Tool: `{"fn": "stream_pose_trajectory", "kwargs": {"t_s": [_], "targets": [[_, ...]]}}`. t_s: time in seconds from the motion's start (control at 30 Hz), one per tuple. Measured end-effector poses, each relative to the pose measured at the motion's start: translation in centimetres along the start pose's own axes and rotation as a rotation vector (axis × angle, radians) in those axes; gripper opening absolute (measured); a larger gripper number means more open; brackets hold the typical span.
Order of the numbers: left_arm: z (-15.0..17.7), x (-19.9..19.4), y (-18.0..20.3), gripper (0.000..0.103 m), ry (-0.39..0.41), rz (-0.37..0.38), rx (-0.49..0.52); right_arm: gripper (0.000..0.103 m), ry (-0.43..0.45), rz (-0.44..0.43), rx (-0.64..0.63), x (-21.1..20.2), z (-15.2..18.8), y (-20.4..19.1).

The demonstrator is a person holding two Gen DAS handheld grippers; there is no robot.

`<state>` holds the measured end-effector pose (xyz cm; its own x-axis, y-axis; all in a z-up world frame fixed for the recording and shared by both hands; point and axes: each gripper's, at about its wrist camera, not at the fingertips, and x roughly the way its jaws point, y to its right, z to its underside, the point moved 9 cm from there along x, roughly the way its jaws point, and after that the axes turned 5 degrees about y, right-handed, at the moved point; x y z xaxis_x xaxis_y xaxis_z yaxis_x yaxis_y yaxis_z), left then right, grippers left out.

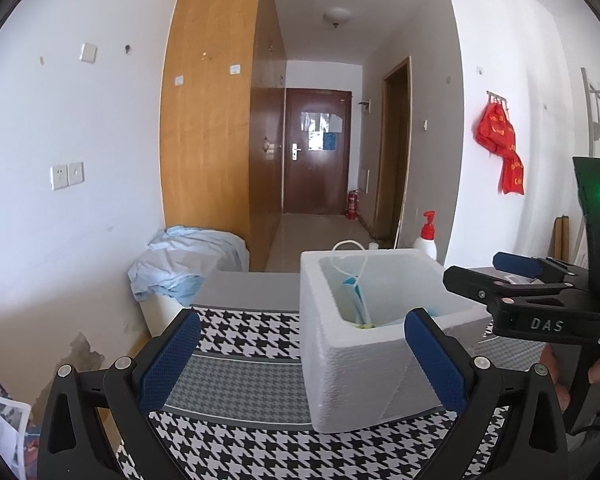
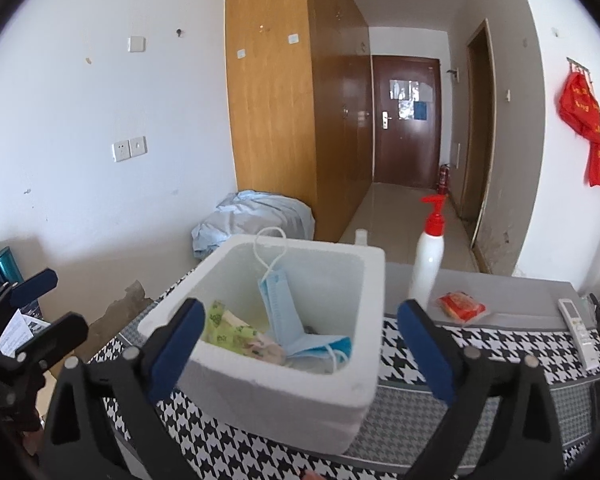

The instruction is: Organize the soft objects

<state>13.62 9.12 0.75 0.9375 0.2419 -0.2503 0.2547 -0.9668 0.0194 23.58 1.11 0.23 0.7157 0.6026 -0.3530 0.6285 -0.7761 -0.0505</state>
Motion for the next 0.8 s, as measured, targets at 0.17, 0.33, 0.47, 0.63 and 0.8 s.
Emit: {"fn": "stream_pose_trajectory", "kwargs": {"t_s": [0.17, 0.33, 0.47, 0.63, 0.8], "targets": [[-0.4, -0.6, 1.3, 0.102, 0.013, 0.018, 0.009, 0.1, 0.03, 0.019, 0.005, -2.2, -0.1, 0.7], [-0.9, -1.4, 2.9, 0.102, 0.029, 0.041, 0.017, 0.1, 0.064, 0.038, 0.001, -4.5, -0.1, 1.3], [-1.4, -2.3, 3.9, 0.102, 0.048, 0.049, 0.026, 0.102, 0.084, 0.046, 0.004, -5.9, 0.2, 1.7], [-1.7, -3.0, 5.0, 0.102, 0.058, 0.061, 0.036, 0.102, 0.098, 0.06, 0.007, -7.3, 0.4, 2.3], [-1.9, -3.5, 5.6, 0.102, 0.061, 0.063, 0.034, 0.102, 0.115, 0.066, 0.016, -8.5, 0.6, 2.7]]}}
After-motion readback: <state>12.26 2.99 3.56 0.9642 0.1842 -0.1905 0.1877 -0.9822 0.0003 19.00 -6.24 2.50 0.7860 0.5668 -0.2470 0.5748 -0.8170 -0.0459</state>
